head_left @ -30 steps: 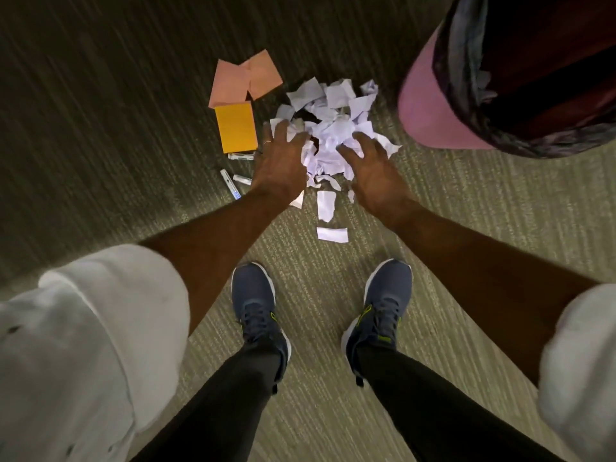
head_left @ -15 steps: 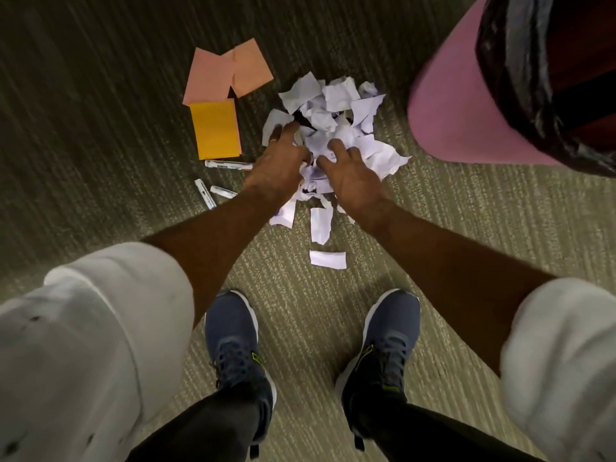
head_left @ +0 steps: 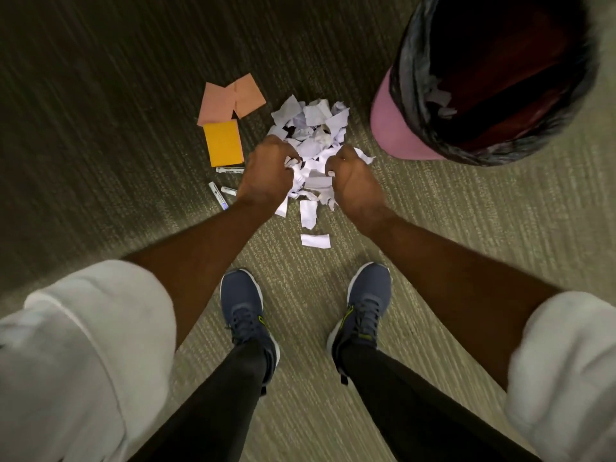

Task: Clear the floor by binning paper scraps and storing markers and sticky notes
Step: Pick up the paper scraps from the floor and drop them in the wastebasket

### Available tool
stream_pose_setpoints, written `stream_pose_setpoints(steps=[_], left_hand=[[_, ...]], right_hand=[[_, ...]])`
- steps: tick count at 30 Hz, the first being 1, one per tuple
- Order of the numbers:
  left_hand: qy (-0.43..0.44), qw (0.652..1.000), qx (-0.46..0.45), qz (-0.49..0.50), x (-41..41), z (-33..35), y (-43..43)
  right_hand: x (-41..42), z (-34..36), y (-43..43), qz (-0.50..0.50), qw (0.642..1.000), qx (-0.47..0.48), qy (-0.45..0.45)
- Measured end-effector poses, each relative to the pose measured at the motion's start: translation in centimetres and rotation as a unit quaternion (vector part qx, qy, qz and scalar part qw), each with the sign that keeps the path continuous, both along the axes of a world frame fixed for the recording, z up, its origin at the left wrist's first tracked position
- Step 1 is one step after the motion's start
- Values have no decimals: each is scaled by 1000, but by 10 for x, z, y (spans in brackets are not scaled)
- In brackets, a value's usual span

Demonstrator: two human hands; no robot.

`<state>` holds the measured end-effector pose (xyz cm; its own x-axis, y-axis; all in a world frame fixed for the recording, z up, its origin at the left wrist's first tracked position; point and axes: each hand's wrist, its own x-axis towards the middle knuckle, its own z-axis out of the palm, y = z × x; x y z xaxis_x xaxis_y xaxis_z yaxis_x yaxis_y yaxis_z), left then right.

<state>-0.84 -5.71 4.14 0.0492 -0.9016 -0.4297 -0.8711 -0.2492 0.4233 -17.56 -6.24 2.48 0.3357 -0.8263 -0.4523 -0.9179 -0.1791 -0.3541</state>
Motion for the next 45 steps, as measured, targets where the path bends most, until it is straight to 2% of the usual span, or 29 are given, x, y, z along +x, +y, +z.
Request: stream_pose_setpoints(steps=[11,16,24,31,34,45], left_hand=[[35,997,-40,-54,-66,159,-38],[47,993,-65,-80,-117,196,-73],[54,986,-88,-131,-178,205,-126],[96,979,-64,-166,-193,196,-137],[104,977,-54,-176,-194,195,-137],[118,983,-56,-127,-154,188,-108]], right_hand=[[-54,164,-25,-128,987,-57,-74],[-105,200,-59,-152,983,-89,-45],[-166,212,-100,-117,984,-123,45],[-189,220,-111,-98,988,-111,49],[-194,227,-109,-120,986,-108,28],[-163,220,-78,-111,987,-114,-1]])
